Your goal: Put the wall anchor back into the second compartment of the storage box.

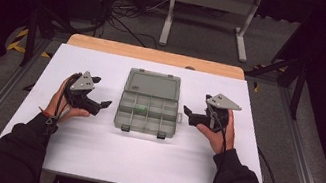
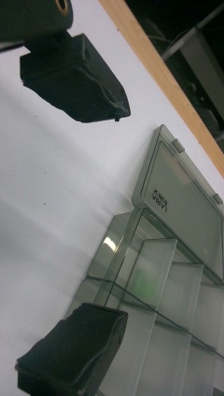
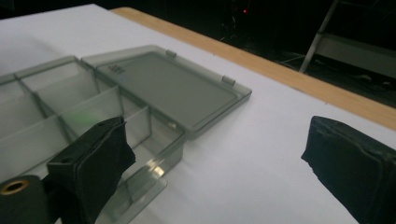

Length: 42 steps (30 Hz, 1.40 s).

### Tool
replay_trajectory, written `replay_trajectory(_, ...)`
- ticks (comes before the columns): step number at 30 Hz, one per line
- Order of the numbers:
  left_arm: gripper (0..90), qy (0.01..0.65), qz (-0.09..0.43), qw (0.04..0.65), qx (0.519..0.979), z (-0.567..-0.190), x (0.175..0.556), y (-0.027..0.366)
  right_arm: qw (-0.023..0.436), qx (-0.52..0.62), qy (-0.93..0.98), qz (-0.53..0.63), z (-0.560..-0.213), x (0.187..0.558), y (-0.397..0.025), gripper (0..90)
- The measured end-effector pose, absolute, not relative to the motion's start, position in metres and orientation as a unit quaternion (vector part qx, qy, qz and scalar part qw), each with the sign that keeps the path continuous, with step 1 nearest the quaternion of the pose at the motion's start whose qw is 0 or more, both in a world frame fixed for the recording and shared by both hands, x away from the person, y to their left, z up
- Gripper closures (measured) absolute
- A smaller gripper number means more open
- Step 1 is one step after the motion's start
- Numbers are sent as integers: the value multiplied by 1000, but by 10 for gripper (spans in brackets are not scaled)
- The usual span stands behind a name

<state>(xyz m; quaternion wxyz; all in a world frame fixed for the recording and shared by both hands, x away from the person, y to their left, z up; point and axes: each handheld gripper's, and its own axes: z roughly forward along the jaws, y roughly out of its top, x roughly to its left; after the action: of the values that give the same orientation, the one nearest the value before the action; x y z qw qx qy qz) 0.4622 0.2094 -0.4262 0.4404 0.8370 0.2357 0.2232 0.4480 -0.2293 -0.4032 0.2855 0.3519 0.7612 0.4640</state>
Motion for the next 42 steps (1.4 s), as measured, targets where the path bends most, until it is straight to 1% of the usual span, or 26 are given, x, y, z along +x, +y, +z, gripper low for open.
replay_trajectory(5, 68, 240, 240, 432, 836, -422, 471, 210, 291, 365, 761, 451, -392, 467, -228, 77)
replay_trajectory(7, 72, 249, 235, 439, 831, -420, 478, 211, 286, 371, 764, 443, -391, 474, -227, 102)
replay_trajectory(8, 80, 249, 236, 436, 832, -420, 481, 211, 294, 369, 766, 436, -391, 477, -226, 110)
replay_trajectory(10, 86, 250, 232, 428, 837, -421, 490, 210, 285, 363, 777, 427, -392, 480, -224, 115)
replay_trajectory(11, 91, 250, 232, 428, 837, -421, 490, 210, 284, 362, 784, 416, -393, 482, -223, 132)
replay_trajectory(13, 119, 254, 242, 419, 837, -420, 499, 208, 266, 371, 788, 413, -394, 488, -223, 168)
replay_trajectory(15, 120, 259, 240, 420, 836, -419, 503, 207, 271, 375, 788, 407, -392, 493, -223, 232)
replay_trajectory(16, 135, 262, 240, 419, 836, -418, 509, 205, 271, 375, 792, 399, -391, 496, -223, 267)
replay_trajectory(17, 174, 262, 240, 419, 836, -418, 509, 205, 271, 375, 792, 399, -391, 496, -223, 267)
replay_trajectory(18, 174, 262, 238, 420, 836, -417, 512, 204, 263, 377, 796, 394, -390, 499, -222, 304)
replay_trajectory(19, 232, 265, 235, 417, 837, -417, 515, 202, 260, 380, 799, 387, -390, 502, -222, 369)
replay_trajectory(21, 267, 267, 230, 411, 841, -417, 520, 199, 246, 378, 806, 383, -390, 508, -219, 449)
replay_trajectory(23, 353, 273, 234, 400, 843, -418, 524, 195, 230, 379, 814, 376, -390, 514, -215, 536)
replay_trajectory(24, 359, 273, 235, 398, 844, -418, 526, 194, 227, 378, 817, 372, -391, 516, -213, 577)
replay_trajectory(25, 479, 268, 227, 396, 848, -419, 526, 192, 218, 371, 824, 369, -393, 519, -209, 659)
replay_trajectory(26, 479, 265, 223, 389, 854, -420, 528, 190, 218, 371, 824, 369, -393, 519, -209, 659)
replay_trajectory(27, 589, 264, 204, 373, 866, -423, 531, 186, 212, 363, 836, 353, -397, 522, -203, 736)
replay_trajectory(28, 713, 264, 204, 373, 866, -423, 531, 186, 212, 363, 836, 353, -397, 522, -203, 736)
replay_trajectory(29, 713, 257, 195, 364, 874, -426, 533, 184, 208, 357, 842, 345, -399, 524, -201, 772)
replay_trajectory(30, 784, 255, 188, 353, 880, -428, 534, 182, 205, 356, 847, 337, -402, 525, -198, 798)
replay_trajectory(31, 855, 251, 179, 337, 889, -434, 537, 179, 193, 351, 859, 320, -408, 527, -195, 863)
replay_trajectory(32, 864, 251, 179, 337, 889, -434, 537, 179, 193, 351, 859, 320, -408, 527, -195, 863)
replay_trajectory(34, 863, 250, 179, 323, 895, -438, 539, 175, 185, 349, 867, 305, -414, 529, -192, 899)
replay_trajectory(37, 873, 253, 178, 306, 900, -442, 543, 171, 183, 347, 874, 287, -420, 533, -188, 900)
replay_trajectory(42, 883, 259, 171, 305, 900, -448, 548, 164, 176, 351, 885, 251, -433, 539, -187, 900)
